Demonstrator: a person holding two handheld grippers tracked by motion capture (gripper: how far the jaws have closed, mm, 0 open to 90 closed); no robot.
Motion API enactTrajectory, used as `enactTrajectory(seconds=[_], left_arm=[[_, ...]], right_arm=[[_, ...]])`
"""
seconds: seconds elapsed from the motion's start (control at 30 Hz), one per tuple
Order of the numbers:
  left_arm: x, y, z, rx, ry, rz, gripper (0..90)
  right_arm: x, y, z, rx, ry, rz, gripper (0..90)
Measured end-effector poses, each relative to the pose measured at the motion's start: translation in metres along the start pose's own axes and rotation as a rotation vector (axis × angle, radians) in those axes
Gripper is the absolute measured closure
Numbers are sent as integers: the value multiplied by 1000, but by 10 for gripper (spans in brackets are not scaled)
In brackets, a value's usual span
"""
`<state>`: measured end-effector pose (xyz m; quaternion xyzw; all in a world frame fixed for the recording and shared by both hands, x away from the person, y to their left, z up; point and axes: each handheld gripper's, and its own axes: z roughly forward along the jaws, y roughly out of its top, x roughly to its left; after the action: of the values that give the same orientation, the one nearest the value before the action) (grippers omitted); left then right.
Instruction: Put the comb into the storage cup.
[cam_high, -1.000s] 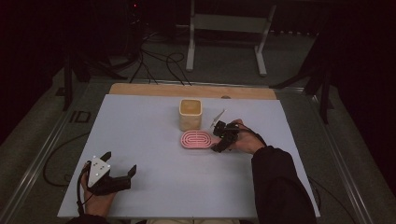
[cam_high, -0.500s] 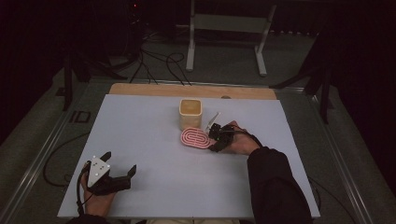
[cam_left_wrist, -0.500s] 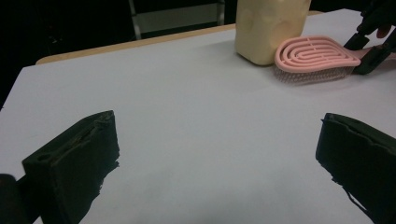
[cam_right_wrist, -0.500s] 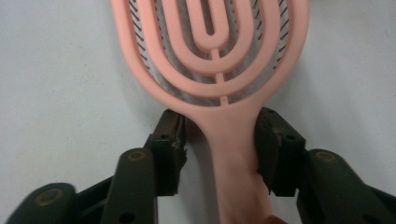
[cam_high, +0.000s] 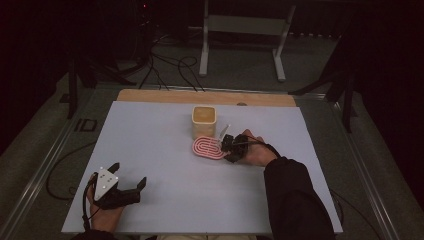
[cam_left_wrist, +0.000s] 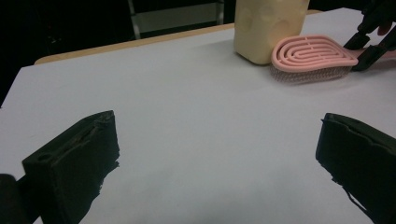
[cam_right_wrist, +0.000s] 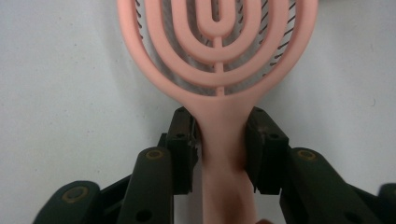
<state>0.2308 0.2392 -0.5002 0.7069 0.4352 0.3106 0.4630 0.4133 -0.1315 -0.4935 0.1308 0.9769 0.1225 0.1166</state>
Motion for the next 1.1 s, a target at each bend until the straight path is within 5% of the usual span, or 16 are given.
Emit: enactTrajectory(seconds=[0.27, 0.4, 0.63, 0.83, 1.1], left_arm=[[0, 0, 0, 0, 2, -1, 2], [1, 0, 0, 1, 2, -1, 2], [-1, 0, 0, 5, 3, 0, 2], [-2, 0, 1, 10, 1, 6, 2], [-2, 0, 1, 9, 1, 5, 2]], right_arm=[[3, -2, -2, -3, 26, -2, 688], [9, -9, -4, -65, 68, 15, 693], [16, -22, -7, -133, 178, 105, 696], [19, -23, -8, -88, 232, 165, 694], [27, -15, -9, -32, 167, 180, 696]])
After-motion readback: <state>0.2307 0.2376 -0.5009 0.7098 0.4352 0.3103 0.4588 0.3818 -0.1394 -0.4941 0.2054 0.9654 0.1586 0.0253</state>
